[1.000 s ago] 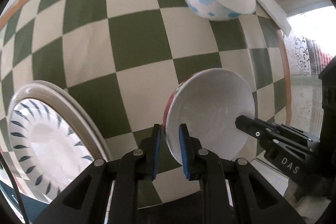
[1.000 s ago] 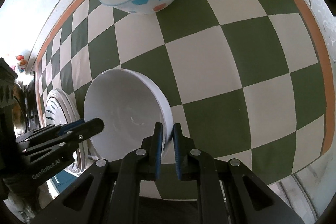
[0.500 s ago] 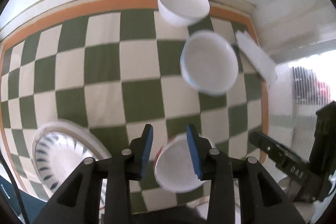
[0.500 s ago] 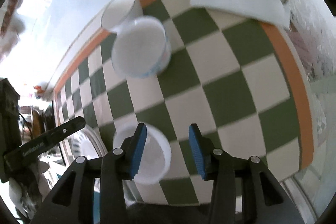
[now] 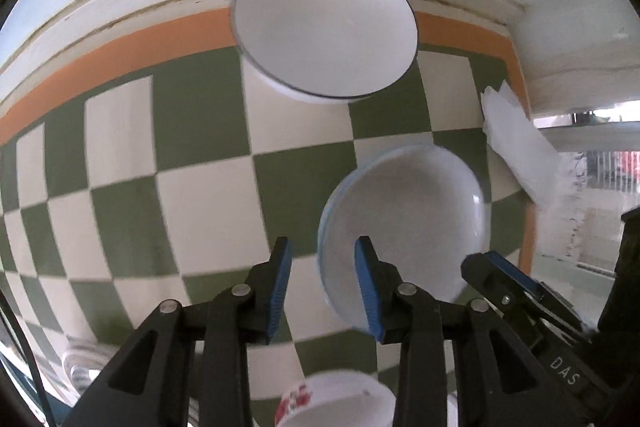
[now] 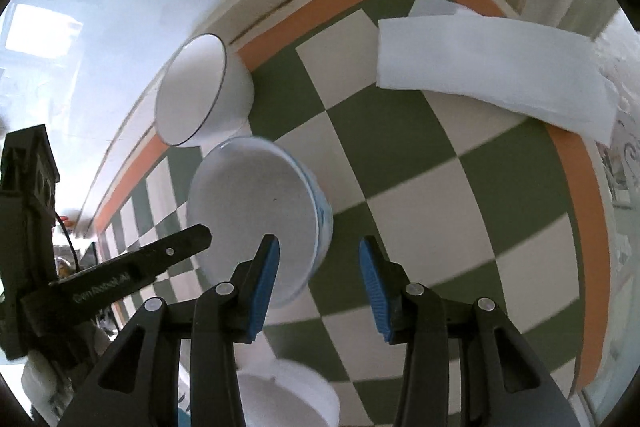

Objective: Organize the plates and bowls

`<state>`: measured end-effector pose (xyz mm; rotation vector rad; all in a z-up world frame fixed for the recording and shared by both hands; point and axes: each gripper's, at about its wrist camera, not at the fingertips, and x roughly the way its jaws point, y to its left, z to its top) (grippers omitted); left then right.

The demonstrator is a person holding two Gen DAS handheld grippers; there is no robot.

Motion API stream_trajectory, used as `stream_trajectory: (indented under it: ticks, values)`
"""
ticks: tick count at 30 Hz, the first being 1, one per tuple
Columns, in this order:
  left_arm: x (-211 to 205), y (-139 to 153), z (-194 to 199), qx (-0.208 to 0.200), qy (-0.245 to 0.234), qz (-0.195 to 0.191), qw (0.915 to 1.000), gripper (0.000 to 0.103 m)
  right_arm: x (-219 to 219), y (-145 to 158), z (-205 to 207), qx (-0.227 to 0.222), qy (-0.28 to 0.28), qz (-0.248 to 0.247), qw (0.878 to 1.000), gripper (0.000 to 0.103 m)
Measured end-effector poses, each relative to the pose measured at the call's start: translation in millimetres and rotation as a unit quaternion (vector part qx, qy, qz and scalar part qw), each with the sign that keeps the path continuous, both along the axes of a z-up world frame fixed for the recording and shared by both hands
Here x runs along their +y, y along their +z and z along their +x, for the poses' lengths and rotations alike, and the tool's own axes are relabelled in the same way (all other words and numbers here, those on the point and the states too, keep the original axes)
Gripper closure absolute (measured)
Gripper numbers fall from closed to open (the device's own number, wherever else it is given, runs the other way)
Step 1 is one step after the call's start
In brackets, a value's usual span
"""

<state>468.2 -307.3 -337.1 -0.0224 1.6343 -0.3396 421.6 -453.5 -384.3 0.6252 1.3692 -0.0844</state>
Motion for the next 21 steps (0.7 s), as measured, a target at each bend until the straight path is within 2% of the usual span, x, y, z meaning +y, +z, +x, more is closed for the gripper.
stream_trajectory:
  ticks: [1, 3, 4, 5, 11, 15, 21]
  values:
    - [-2, -3, 1, 0.0, -0.004, 0.002, 1.0, 0.085, 1, -5, 5, 0.004, 0.001, 0.0, 1.0, 0.061]
    - [-7, -9, 1, 0.001, -0.01, 0.003, 0.9999, 0.09, 2, -11, 10, 0.012, 0.004, -0.005, 1.0, 0.078]
    - [-8, -10, 2, 0.001, -0.011, 0.005, 0.9999, 0.09, 3, -16, 14, 0.019, 0.007, -0.012, 1.0, 0.091]
    - [-9, -11, 2, -0.001, -0.014, 0.007, 0.9999, 0.091, 3, -18, 15, 0.02, 0.008, -0.008, 1.0, 0.093]
    - [-7, -10, 3, 0.0, -0.009, -0.003, 1.0, 0.091, 6, -21, 16, 0.017, 0.01, -0.013, 1.0, 0.094]
    - [-9, 1, -1, -0.013, -0.016, -0.005, 0.9998, 0.091, 8, -17, 15, 0.016, 0.014, -0.012, 1.0, 0.094]
    - [-3, 29, -13, -0.029, -0.019, -0.022, 0.9992, 0.091, 9, 13, -2, -0.006, 0.014, -0.016, 1.0, 0.094]
